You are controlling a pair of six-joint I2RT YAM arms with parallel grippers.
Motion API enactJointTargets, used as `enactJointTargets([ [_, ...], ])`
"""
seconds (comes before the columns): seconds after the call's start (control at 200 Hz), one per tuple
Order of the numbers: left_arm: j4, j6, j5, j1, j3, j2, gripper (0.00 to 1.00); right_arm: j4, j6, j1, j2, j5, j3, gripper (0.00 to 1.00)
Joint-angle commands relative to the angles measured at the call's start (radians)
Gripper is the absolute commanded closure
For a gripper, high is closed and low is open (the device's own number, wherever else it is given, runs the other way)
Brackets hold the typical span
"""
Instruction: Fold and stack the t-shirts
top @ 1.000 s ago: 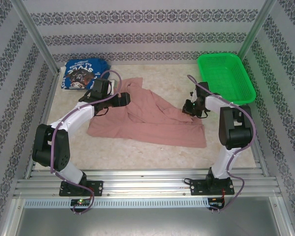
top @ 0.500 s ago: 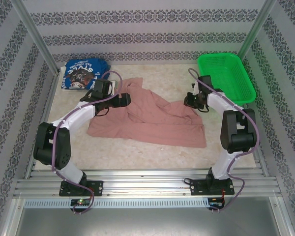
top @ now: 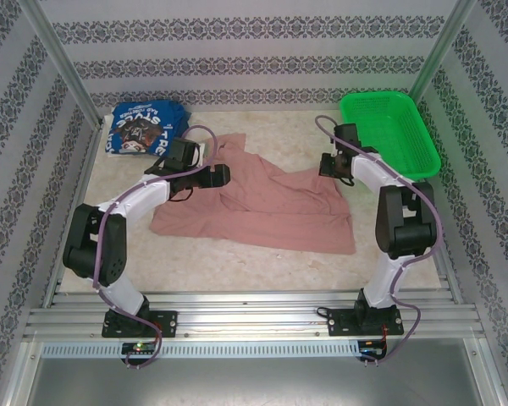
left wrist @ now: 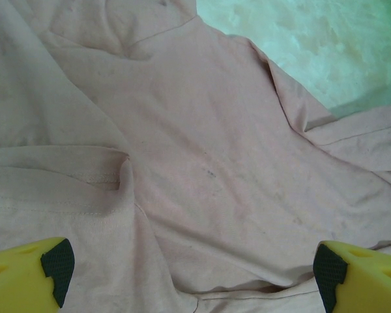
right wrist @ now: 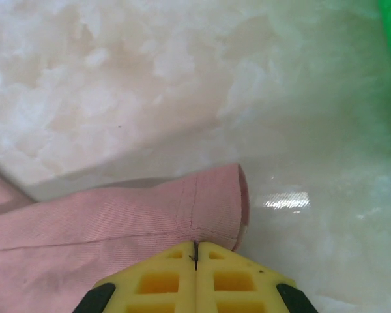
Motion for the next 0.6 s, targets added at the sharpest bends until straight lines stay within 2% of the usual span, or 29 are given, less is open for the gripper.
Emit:
enactJointTargets([
  [0.0, 0.032, -0.006, 0.005, -0.011, 0.015, 0.009, 0.05, 0.01, -0.063, 0.051, 0.001, 0.098, -0.007, 0.96],
  [0.12, 0.036, -0.007, -0.007, -0.012, 0.011, 0.011, 0.05, 0.033, -0.121, 0.144, -0.061, 0.159, -0.087, 0.91],
  [0.28, 0.041, -0.007, -0.005, -0.013, 0.012, 0.02, 0.05, -0.007, -0.162, 0.233, -0.11, 0.136, -0.158, 0.86],
  [0.44, 0.048, -0.011, 0.002, -0.013, 0.006, 0.026, 0.05, -0.047, -0.145, 0.252, -0.158, 0.057, -0.218, 0.73],
  [0.52, 0.041, -0.005, -0.002, -0.013, 0.008, 0.025, 0.05, -0.01, -0.125, 0.252, -0.239, 0.011, -0.267, 0.57],
  [0.594, 0.039, -0.002, -0.008, -0.012, 0.006, 0.02, 0.05, 0.018, -0.096, 0.241, -0.295, -0.007, -0.286, 0.51],
])
